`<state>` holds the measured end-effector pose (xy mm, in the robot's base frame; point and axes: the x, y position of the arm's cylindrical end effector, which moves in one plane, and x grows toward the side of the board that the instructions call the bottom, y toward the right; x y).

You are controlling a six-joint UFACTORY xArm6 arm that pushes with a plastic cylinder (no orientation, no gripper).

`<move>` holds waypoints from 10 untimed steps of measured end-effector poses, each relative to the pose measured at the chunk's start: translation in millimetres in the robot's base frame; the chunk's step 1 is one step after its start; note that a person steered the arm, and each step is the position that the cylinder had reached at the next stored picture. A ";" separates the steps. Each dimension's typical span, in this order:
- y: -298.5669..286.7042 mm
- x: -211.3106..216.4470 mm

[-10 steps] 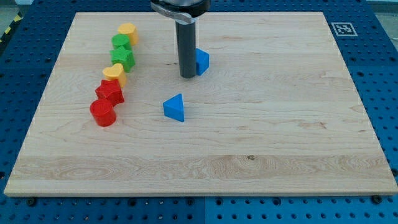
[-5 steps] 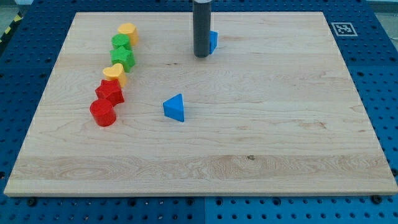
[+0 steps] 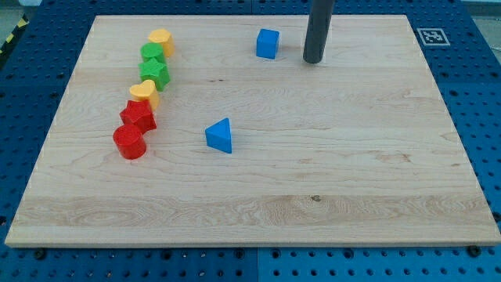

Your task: Push the blue cube to the top of the yellow hexagon

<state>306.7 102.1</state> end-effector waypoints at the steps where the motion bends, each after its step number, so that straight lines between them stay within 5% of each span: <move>1: -4.3 -16.9; 7: -127.1 -38.1; 10: -143.1 -53.6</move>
<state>253.2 -41.0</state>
